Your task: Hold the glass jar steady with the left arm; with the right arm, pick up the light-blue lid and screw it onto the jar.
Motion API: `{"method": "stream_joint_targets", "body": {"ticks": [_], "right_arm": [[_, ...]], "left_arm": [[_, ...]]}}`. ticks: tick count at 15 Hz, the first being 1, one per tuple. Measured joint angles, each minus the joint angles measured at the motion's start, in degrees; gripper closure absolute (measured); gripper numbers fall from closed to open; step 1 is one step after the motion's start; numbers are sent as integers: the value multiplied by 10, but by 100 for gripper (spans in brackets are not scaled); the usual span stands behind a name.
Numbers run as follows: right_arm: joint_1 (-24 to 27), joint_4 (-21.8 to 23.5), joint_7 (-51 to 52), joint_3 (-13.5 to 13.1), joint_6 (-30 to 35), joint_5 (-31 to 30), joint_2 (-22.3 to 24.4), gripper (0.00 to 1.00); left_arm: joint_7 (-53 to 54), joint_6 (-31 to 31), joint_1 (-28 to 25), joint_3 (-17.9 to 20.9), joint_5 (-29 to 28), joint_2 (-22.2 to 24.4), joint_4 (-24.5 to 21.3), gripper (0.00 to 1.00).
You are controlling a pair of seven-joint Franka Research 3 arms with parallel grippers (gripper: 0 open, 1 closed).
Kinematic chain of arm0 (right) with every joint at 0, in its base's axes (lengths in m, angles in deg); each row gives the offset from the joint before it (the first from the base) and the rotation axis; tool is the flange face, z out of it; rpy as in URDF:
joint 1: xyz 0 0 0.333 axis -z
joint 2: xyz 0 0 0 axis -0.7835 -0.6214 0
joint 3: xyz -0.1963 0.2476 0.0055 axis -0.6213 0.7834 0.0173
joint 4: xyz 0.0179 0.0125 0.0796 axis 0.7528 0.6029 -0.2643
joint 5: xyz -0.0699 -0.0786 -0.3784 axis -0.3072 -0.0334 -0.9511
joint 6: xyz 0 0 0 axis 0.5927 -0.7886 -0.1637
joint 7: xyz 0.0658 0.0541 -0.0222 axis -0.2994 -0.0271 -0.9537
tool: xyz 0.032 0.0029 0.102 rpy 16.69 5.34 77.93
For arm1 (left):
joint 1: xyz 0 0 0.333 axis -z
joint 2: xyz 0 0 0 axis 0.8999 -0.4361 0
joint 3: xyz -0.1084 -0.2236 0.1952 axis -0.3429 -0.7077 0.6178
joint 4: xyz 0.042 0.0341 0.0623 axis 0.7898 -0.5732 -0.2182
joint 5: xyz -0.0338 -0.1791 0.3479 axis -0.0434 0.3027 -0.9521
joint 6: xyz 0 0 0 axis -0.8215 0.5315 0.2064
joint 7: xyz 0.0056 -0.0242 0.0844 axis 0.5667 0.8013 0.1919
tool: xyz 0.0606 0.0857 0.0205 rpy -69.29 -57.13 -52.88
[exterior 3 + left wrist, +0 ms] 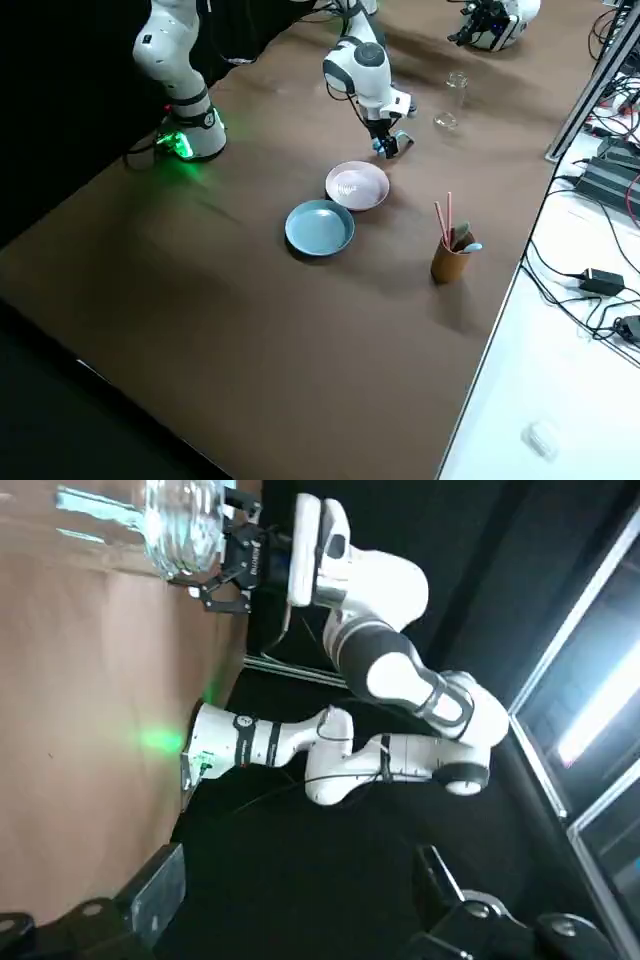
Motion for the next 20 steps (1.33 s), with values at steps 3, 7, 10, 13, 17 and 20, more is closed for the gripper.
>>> {"method": "stream_joint_targets", "body": {"ticks": [3, 7, 10, 13, 17, 20], "right_arm": [[-3, 0, 0, 7, -6, 12, -2, 3], [-4, 0, 0, 7, -7, 16, -3, 3], [-4, 0, 0, 7, -8, 17, -4, 5], [-4, 0, 0, 7, -8, 17, -4, 12], [-4, -1, 0, 7, -9, 17, -3, 32], [-4, -2, 2, 7, -9, 17, -3, 33]], "left_arm": [[47, 15, -9, 0, -8, -5, 0, 0], [122, 17, -6, 0, -9, -8, 0, 0], [312, 16, 6, 0, -9, -20, 0, 0], [451, 3, 16, -1, -9, -30, 0, 0], [576, -15, 21, -1, -9, -33, 1, 0], [680, -29, 27, -1, -9, -37, 1, 0]]}}
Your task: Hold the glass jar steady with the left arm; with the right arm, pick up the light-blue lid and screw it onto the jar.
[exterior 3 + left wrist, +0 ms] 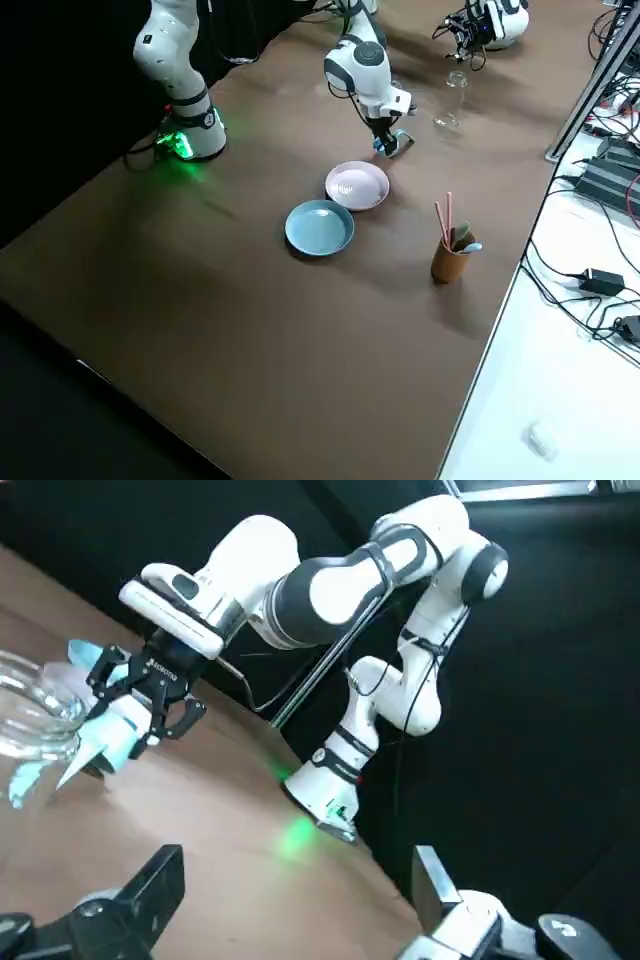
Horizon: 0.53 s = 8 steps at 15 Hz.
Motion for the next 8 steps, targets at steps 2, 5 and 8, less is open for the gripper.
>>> {"method": "stream_joint_targets", "body": {"ticks": [2, 5, 8], "right_arm": [[0, -2, 2, 0, 0, 0, 0, 33], [0, -23, 5, -2, 32, 0, 2, 33], [2, -67, 5, -16, 114, -1, 9, 33]], "left_arm": [[35, -14, 3, 0, 0, -2, 0, 0], [43, -25, 4, 0, 0, -3, 0, 0], [45, -27, 4, 0, 0, -3, 1, 0]]}}
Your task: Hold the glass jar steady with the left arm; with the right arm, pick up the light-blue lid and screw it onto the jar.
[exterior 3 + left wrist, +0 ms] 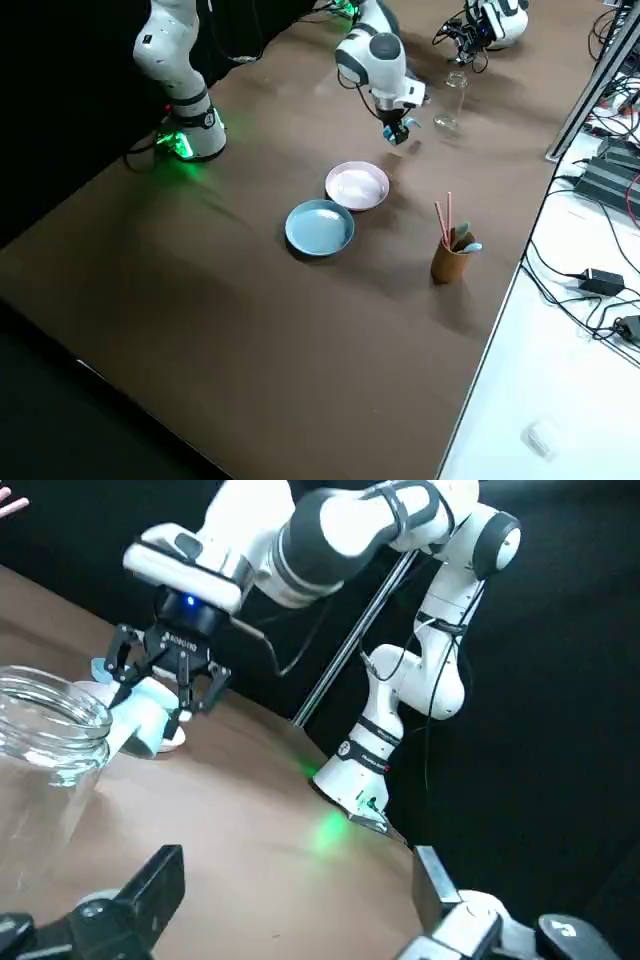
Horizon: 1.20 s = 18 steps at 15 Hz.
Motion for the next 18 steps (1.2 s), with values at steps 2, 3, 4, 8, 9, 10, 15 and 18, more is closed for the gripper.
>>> {"method": "stream_joint_targets", "body": {"ticks": [2, 3, 4, 8, 9, 10, 15, 18], "right_arm": [[1, -31, 1, -19, 59, -10, 4, 33], [2, -71, -3, -40, 125, -45, 6, 33], [3, -94, -13, -48, 159, -69, 7, 33], [6, -173, -48, -56, 246, -142, 7, 33], [6, -187, -50, -56, 257, -157, 7, 33], [6, -201, -51, -56, 270, -170, 7, 33], [-1, -271, -83, -54, 333, -203, 7, 33], [-7, -323, -128, -50, 383, -236, 7, 33]], "left_arm": [[9, -1, 0, 0, 0, 0, 0, 0], [72, -12, 2, 0, -2, 0, 0, 0], [120, -24, 5, 0, -2, -1, 0, 0], [287, -62, 12, 0, -2, -9, 0, 0], [311, -64, 14, 0, -2, -12, 0, 0], [330, -66, 15, 0, -2, -14, 0, 0], [381, -72, 17, 0, 0, -25, 0, 0], [387, -73, 17, -1, 9, -27, 1, 0]]}}
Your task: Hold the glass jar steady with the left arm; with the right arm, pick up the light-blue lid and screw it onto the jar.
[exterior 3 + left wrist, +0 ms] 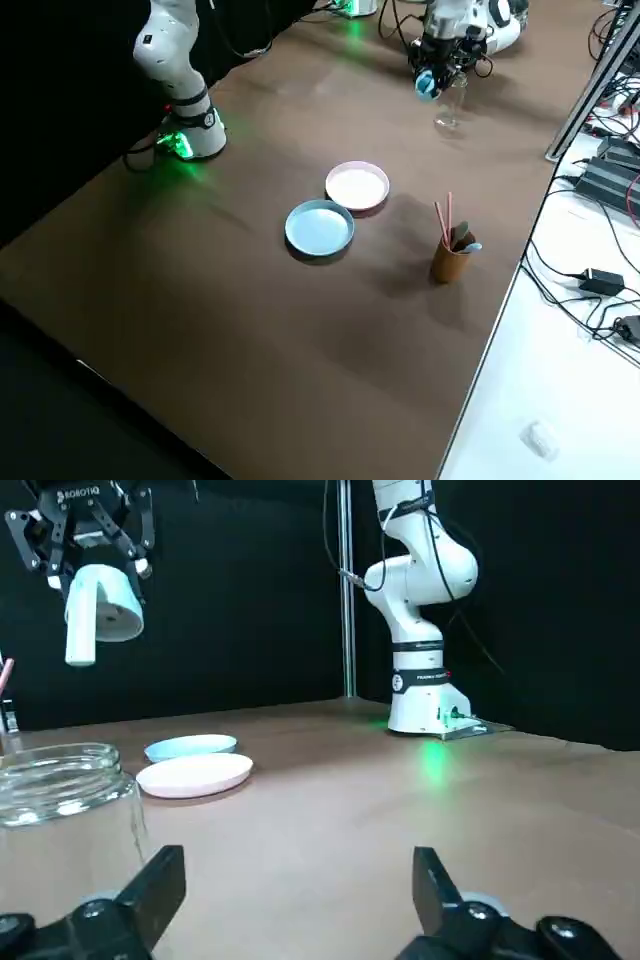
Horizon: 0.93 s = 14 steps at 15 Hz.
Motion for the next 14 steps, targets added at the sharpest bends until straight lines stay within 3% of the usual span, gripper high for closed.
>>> {"method": "stream_joint_targets", "body": {"ticks": [5, 11, 14], "right_arm": [[-30, -45, -76, 1, 45, -21, -13, 33], [-69, -134, -165, 3, 59, -23, -81, 33], [-82, -156, -169, 4, 59, -23, -98, 33]], "left_arm": [[11, -6, 1, -1, 10, 0, 0, 0], [18, -16, 3, -2, 33, -3, 0, 0], [76, -17, 7, -2, 38, -15, 0, 0]]}}
